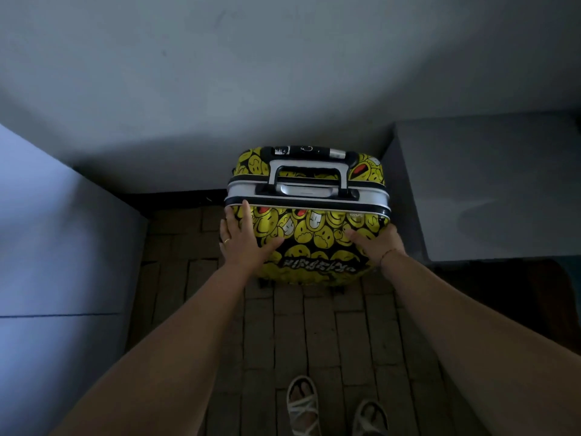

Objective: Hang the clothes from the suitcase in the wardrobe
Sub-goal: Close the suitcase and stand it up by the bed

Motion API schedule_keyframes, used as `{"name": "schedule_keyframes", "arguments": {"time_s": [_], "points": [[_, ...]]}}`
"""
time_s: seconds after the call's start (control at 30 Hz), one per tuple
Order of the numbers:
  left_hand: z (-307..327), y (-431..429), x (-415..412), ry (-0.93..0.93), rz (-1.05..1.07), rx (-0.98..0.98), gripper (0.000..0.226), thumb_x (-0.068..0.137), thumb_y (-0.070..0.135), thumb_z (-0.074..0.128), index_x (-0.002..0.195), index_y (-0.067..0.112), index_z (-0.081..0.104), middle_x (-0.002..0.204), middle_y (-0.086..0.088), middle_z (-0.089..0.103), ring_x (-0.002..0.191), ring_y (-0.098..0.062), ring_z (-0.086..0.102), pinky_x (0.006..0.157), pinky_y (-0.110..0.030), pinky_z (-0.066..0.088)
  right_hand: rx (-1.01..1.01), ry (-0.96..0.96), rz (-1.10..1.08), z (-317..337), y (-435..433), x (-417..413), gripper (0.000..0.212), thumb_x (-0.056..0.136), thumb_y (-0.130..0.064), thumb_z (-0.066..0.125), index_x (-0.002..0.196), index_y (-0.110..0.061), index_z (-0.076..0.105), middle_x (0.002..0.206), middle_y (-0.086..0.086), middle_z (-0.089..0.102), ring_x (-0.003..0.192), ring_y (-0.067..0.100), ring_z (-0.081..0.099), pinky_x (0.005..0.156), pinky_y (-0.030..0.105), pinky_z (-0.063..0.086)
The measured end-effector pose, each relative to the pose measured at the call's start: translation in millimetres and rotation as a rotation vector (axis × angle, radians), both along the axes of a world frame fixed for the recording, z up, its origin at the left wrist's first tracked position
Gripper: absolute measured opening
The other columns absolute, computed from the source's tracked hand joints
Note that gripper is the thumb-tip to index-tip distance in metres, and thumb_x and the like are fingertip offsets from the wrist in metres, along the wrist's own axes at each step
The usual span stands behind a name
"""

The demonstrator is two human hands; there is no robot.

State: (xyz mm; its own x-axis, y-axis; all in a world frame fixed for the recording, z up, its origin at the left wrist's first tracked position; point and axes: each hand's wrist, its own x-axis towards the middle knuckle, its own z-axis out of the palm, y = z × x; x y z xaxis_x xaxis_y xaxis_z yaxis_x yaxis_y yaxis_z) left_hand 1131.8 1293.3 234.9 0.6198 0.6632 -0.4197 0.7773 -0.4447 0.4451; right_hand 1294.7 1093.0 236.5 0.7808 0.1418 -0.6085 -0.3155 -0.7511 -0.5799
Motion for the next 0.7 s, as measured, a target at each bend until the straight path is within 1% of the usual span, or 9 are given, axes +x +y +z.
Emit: {"name": "schedule_keyframes", "arguments": {"time_s": [0.03,0.1,0.2,0.23,0.3,0.37,0.47,0.57,0.7], "points": [[0.3,4.6,6.7,-0.005,0.0,-0.003,0.112,0.074,0.067,0.058,0.149,0.029,-0.016,0.157,-0.008,-0.023,0.144,-0.038,-0.014,0.114,-0.061,0.011,0.0,0.002,-0.012,1.8,4.4,6.5,0.097,0.064,-0.051,0.079,0.135,-0.005,0.031,0.135,0.014,0.046,0.124,0.031,0.046,0.099,0.048,0.045],[1.1,9.9,20.5,-0.028,0.021,-0.009,0.111,0.074,0.067,0.058,0.149,0.03,-0.015,0.157,-0.007,-0.023,0.144,-0.037,-0.013,0.113,-0.062,0.012,0.009,0.002,-0.019,6.5,12.8,22.3,0.097,0.06,-0.054,0.08,0.133,-0.006,0.037,0.131,0.012,0.05,0.12,0.03,0.05,0.096,0.043,0.047],[-0.6,4.4,43.4,-0.063,0.078,-0.014,0.111,0.074,0.07,0.055,0.149,0.031,-0.016,0.156,-0.007,-0.025,0.144,-0.036,-0.015,0.112,-0.062,0.008,0.02,-0.067,0.022,2.5,17.4,56.5,0.113,0.036,-0.074,0.073,0.128,-0.012,0.049,0.124,0.009,0.06,0.112,0.026,0.058,0.092,0.041,0.051],[-1.7,-1.5,49.6,-0.071,0.111,-0.021,0.111,0.073,0.072,0.054,0.148,0.031,-0.017,0.156,-0.007,-0.026,0.144,-0.035,-0.017,0.111,-0.062,0.006,0.023,-0.089,0.049,-3.1,16.0,69.0,0.114,0.033,-0.076,0.071,0.127,-0.014,0.051,0.122,0.008,0.062,0.11,0.026,0.059,0.092,0.041,0.051],[-4.1,-16.7,59.6,-0.062,0.173,-0.017,0.111,0.074,0.074,0.051,0.148,0.031,-0.019,0.155,-0.008,-0.028,0.144,-0.034,-0.018,0.112,-0.062,0.003,0.042,-0.113,0.094,-13.1,14.3,91.6,0.109,0.037,-0.07,0.075,0.127,-0.013,0.052,0.121,0.009,0.062,0.11,0.026,0.059,0.093,0.041,0.05],[-5.7,-29.9,68.1,-0.04,0.223,-0.01,0.109,0.075,0.074,0.049,0.147,0.03,-0.021,0.155,-0.009,-0.028,0.144,-0.034,-0.019,0.112,-0.061,0.003,0.06,-0.121,0.082,0.7,19.7,97.7,0.108,0.04,-0.063,0.081,0.131,-0.012,0.049,0.124,0.01,0.06,0.112,0.026,0.058,0.096,0.042,0.049],[-6.5,-38.6,77.1,-0.04,0.255,-0.004,0.109,0.075,0.074,0.047,0.147,0.029,-0.021,0.155,-0.01,-0.027,0.144,-0.035,-0.019,0.112,-0.061,0.002,0.088,-0.088,0.086,5.7,22.3,107.8,0.098,0.057,-0.045,0.086,0.138,-0.012,0.041,0.13,0.009,0.056,0.118,0.027,0.054,0.098,0.042,0.046],[-7.7,-29.4,87.6,-0.039,0.224,-0.005,0.109,0.075,0.074,0.047,0.147,0.029,-0.021,0.155,-0.01,-0.028,0.143,-0.035,-0.019,0.112,-0.061,0.002,0.13,-0.082,0.045,1.4,24.5,115.1,0.103,0.055,-0.045,0.086,0.139,-0.012,0.037,0.131,0.008,0.055,0.118,0.028,0.054,0.1,0.046,0.046],[-7.1,-2.8,98.0,-0.086,0.15,-0.023,0.11,0.075,0.072,0.052,0.148,0.03,-0.02,0.154,-0.009,-0.03,0.143,-0.034,-0.021,0.111,-0.062,0.001,0.18,-0.082,-0.042,-5.0,32.0,113.6,0.095,0.061,-0.036,0.085,0.138,-0.011,0.035,0.131,0.009,0.054,0.118,0.027,0.053,0.1,0.048,0.046]]}}
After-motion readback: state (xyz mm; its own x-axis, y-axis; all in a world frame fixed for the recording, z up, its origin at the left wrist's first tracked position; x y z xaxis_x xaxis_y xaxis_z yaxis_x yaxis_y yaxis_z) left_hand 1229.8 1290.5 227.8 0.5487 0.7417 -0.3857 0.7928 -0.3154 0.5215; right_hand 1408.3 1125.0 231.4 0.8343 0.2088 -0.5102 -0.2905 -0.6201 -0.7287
